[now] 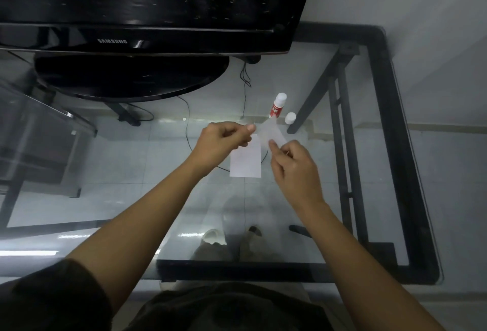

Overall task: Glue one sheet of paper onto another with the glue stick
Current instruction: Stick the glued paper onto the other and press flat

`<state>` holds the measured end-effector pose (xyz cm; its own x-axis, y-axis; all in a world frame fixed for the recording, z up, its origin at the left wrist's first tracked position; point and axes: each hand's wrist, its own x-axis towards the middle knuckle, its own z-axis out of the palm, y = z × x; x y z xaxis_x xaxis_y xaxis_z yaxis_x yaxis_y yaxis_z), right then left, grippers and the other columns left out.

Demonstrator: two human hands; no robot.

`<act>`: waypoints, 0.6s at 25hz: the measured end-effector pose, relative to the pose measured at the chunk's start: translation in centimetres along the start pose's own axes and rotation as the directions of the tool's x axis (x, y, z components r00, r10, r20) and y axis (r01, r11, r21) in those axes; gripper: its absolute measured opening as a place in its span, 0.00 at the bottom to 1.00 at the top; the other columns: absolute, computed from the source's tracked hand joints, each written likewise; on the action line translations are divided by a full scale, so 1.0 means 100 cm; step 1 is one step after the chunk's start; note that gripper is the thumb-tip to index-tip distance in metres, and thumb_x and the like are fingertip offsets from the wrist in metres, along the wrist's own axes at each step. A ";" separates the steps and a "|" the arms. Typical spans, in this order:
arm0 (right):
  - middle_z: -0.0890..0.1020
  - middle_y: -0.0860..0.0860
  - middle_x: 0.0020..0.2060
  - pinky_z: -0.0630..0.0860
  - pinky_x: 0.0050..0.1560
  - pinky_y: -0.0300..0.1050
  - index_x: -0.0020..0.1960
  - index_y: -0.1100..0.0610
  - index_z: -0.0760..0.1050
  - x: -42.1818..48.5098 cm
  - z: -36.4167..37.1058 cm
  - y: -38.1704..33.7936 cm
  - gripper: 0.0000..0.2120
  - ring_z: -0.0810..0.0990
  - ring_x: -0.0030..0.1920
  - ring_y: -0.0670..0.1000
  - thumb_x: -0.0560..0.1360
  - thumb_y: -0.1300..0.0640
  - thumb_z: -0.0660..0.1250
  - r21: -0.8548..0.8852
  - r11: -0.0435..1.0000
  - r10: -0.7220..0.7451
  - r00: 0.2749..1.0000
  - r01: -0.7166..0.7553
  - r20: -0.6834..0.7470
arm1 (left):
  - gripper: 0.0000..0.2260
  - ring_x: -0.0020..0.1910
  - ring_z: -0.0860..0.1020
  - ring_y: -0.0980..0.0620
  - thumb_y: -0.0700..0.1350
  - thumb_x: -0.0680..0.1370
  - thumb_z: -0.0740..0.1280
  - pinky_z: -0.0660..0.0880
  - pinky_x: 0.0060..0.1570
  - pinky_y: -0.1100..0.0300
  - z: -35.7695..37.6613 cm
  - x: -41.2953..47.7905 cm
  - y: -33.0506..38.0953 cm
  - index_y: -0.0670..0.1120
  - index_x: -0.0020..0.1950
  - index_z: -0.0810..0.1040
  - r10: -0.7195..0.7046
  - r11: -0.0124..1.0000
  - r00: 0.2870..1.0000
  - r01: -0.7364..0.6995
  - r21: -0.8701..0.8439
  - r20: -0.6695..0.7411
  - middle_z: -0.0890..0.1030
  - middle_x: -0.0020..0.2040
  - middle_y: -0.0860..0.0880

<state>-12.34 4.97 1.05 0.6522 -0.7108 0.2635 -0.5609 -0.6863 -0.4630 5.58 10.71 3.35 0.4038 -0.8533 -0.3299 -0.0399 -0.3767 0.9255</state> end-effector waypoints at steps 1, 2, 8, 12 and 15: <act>0.76 0.57 0.38 0.75 0.32 0.42 0.59 0.63 0.76 0.003 0.002 -0.006 0.15 0.73 0.36 0.52 0.73 0.62 0.68 -0.007 1.000 -0.002 1.000 0.002 0.008 | 0.13 0.41 0.83 0.55 0.61 0.69 0.69 0.79 0.47 0.57 0.002 -0.002 0.004 0.53 0.39 0.83 0.001 1.000 1.000 -0.001 0.006 -0.001 0.85 0.38 0.52; 0.76 0.58 0.38 0.75 0.31 0.42 0.60 0.63 0.76 0.005 0.004 -0.012 0.15 0.74 0.36 0.53 0.73 0.62 0.68 -0.011 1.000 -0.013 1.000 0.013 0.006 | 0.12 0.40 0.83 0.54 0.60 0.69 0.71 0.79 0.46 0.57 0.003 -0.002 0.005 0.52 0.38 0.83 0.005 1.000 1.000 -0.005 0.016 -0.019 0.84 0.36 0.51; 0.76 0.55 0.46 0.74 0.45 0.40 0.63 0.59 0.73 0.006 0.008 -0.029 0.26 0.74 0.46 0.51 0.72 0.44 0.66 0.202 0.979 0.029 0.999 -0.032 0.015 | 0.07 0.39 0.80 0.50 0.47 0.74 0.70 0.77 0.47 0.51 -0.009 0.006 -0.001 0.44 0.44 0.83 -0.029 0.997 0.998 0.033 0.064 -0.062 0.83 0.37 0.44; 0.73 0.44 0.51 0.72 0.46 0.34 0.64 0.50 0.69 0.029 0.009 -0.022 0.20 0.73 0.47 0.43 0.75 0.44 0.63 0.483 0.726 0.505 0.856 -0.490 0.108 | 0.06 0.38 0.78 0.55 0.46 0.74 0.70 0.75 0.46 0.56 -0.027 0.015 0.003 0.44 0.44 0.83 -0.085 0.985 0.990 0.067 0.159 0.110 0.83 0.39 0.46; 0.76 0.45 0.47 0.70 0.38 0.30 0.58 0.52 0.74 0.037 0.018 -0.018 0.13 0.75 0.41 0.41 0.75 0.49 0.64 0.475 0.655 0.538 0.804 -0.587 0.252 | 0.05 0.40 0.77 0.52 0.45 0.75 0.69 0.72 0.44 0.58 -0.027 0.019 -0.001 0.46 0.40 0.81 -0.149 0.985 0.976 0.132 0.112 0.160 0.81 0.40 0.47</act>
<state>-7.99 3.89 1.33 0.3514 -0.9021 -0.2505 -0.5081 0.0410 -0.8603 8.82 10.12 3.15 0.2533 -0.8342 -0.4899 -0.0882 -0.5242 0.8470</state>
